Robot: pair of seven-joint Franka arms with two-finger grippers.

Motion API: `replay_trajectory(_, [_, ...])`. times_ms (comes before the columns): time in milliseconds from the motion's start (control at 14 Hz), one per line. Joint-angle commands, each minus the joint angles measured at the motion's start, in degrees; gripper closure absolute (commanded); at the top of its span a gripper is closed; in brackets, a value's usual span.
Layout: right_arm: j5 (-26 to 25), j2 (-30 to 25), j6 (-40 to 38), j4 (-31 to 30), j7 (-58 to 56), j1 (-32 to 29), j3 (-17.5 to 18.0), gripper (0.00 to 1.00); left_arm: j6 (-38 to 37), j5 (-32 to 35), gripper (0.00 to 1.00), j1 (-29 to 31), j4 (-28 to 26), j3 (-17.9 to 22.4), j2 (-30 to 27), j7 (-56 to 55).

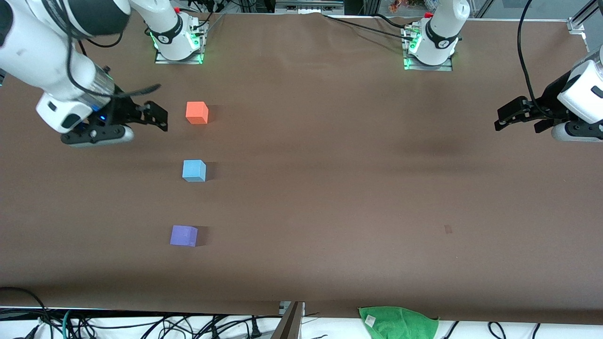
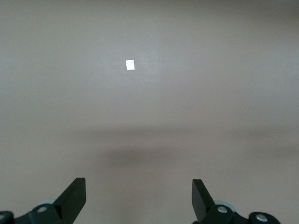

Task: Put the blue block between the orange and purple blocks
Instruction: 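Open the right gripper and draw it back toward its base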

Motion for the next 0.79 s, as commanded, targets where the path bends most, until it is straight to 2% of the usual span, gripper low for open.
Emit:
replay_trajectory(0, [-1.7,0.6,-4.5,3.4,0.6,-2.1,1.5,0.00,-1.3,1.1,0.00,0.0,1.6,0.0,0.5,0.2])
replay_trajectory(214, [-1.7,0.6,-5.8,4.7,0.4,-11.9,10.7,0.00,-1.3,1.1,0.00,0.0,1.6,0.0,0.5,0.2])
replay_trajectory(286, [-1.7,0.6,-5.7,4.7,0.2,-14.2,12.5,0.00,-1.3,1.1,0.00,0.0,1.6,0.0,0.5,0.2])
replay_trajectory(429, [-1.7,0.9,-5.5,5.1,-0.5,-16.3,14.1,0.01,-1.3,1.1,0.00,0.0,1.6,0.0,0.5,0.2])
replay_trajectory(714, [-2.8,1.4,-5.7,6.3,-2.0,-16.6,14.0,0.00,-1.3,1.1,0.00,0.0,1.6,0.0,0.5,0.3])
